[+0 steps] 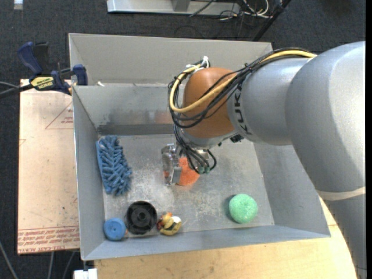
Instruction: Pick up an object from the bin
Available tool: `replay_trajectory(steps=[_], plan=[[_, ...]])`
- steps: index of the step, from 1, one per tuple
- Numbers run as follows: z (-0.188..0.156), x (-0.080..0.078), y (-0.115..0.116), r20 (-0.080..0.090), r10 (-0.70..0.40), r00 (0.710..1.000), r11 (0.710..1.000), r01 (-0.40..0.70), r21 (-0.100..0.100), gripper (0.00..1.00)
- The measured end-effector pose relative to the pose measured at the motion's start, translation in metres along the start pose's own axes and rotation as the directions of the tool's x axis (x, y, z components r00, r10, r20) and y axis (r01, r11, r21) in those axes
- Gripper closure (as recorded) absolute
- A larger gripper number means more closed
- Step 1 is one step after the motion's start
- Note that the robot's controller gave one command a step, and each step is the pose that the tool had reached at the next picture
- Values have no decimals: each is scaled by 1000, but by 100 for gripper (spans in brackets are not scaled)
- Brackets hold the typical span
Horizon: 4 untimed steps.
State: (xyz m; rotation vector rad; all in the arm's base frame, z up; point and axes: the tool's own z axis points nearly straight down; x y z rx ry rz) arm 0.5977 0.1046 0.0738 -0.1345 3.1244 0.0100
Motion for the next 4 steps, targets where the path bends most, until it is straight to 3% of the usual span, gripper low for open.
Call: replay_trajectory(steps=[1, 2, 3, 4], plan=[[-43, -8, -7, -9, -40, 999, 999, 40, 2, 100], [-70, -7, -24, 7, -112, 994, 994, 112, 1, 100], [-52, 4, -49, -1, -63, 998, 998, 63, 0, 100], [-33, -9, -83, 10, -165, 986, 986, 165, 0, 100]])
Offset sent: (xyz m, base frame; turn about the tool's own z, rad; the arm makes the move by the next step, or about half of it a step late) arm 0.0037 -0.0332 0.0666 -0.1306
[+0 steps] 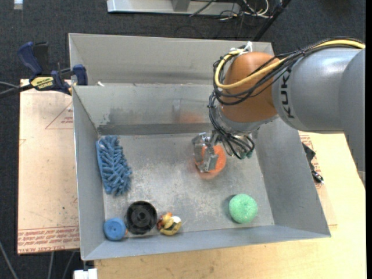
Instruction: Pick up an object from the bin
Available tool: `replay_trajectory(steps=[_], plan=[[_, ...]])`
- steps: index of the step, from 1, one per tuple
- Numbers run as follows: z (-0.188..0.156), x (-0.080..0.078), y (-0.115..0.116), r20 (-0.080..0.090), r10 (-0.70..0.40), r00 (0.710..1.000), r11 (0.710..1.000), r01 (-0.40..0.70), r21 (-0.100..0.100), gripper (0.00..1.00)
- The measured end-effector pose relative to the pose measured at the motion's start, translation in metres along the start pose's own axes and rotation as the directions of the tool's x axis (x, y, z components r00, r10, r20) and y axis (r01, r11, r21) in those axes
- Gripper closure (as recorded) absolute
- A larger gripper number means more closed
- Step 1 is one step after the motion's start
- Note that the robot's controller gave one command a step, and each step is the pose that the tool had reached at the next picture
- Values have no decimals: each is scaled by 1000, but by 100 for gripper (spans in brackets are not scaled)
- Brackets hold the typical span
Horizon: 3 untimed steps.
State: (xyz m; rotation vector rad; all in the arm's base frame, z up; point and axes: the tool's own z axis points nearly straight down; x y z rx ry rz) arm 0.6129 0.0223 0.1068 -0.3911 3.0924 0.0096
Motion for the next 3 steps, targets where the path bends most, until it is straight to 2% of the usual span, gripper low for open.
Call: replay_trajectory(steps=[1, 2, 3], plan=[[0, 0, 0, 0, 0, 1000, 1000, 0, 0, 0], [0, 0, 0, 0, 0, 1000, 1000, 0, 0, 0], [36, -6, -63, 5, 87, 996, 996, -87, -1, 100]])
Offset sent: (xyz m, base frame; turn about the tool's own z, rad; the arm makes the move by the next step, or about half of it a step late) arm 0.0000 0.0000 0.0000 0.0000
